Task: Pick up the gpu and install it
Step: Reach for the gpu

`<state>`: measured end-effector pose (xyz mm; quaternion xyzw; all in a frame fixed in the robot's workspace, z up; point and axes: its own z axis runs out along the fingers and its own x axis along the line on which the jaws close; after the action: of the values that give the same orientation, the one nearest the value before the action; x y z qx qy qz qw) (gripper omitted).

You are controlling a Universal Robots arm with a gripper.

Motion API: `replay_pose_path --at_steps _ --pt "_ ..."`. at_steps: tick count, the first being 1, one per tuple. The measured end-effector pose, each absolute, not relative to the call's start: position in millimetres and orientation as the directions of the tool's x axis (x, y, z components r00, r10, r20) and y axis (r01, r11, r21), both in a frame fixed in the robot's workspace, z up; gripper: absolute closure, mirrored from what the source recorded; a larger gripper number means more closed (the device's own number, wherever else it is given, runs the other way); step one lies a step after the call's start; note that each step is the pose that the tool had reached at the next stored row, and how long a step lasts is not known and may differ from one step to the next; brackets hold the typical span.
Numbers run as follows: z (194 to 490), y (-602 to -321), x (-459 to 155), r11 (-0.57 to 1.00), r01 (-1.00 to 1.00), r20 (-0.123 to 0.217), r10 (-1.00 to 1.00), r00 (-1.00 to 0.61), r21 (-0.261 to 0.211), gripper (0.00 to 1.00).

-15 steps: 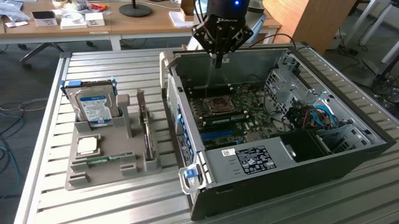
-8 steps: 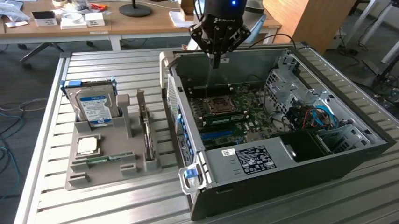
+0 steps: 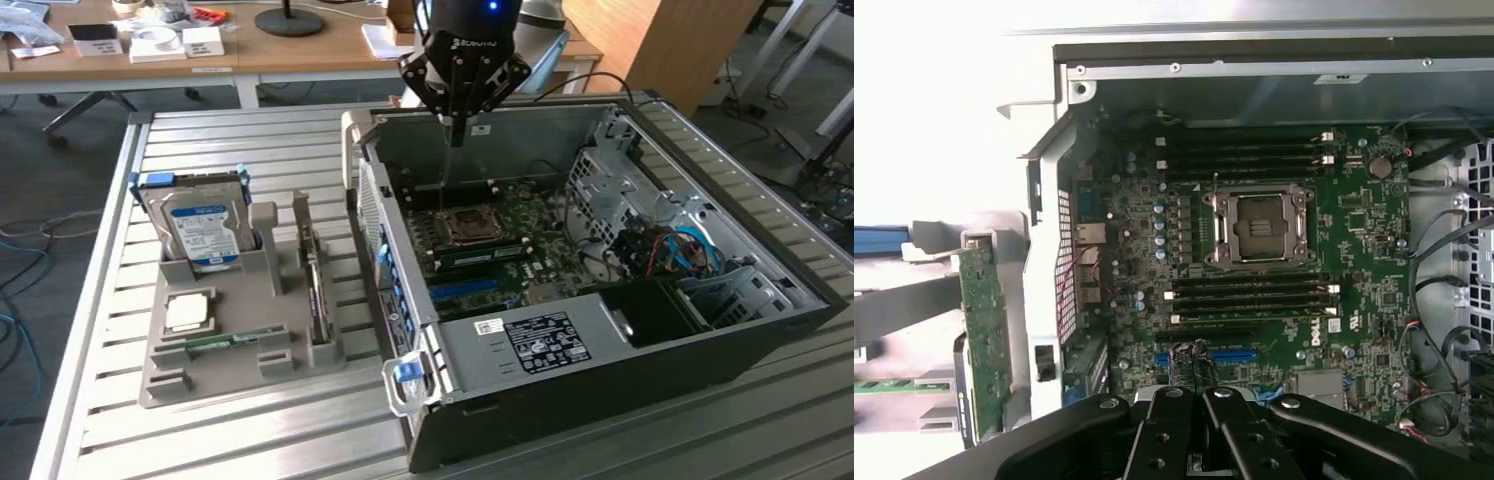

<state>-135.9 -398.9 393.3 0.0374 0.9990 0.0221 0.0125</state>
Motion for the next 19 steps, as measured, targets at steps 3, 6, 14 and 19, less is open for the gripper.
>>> replay_pose_path --at_steps 3,6,14,19 --pt "393 -399 -138 0.996 0.074 -0.023 0.075 -0.997 0.045 0.89" --pt "393 -399 -141 0.996 0.074 -0.023 0.075 -0.997 0.045 0.89" --pt "393 -399 -150 0.996 0.074 -0.023 0.075 -0.997 0.045 0.89" --pt "393 -399 -156 0.996 0.074 -0.023 0.075 -0.997 0.045 0.89"
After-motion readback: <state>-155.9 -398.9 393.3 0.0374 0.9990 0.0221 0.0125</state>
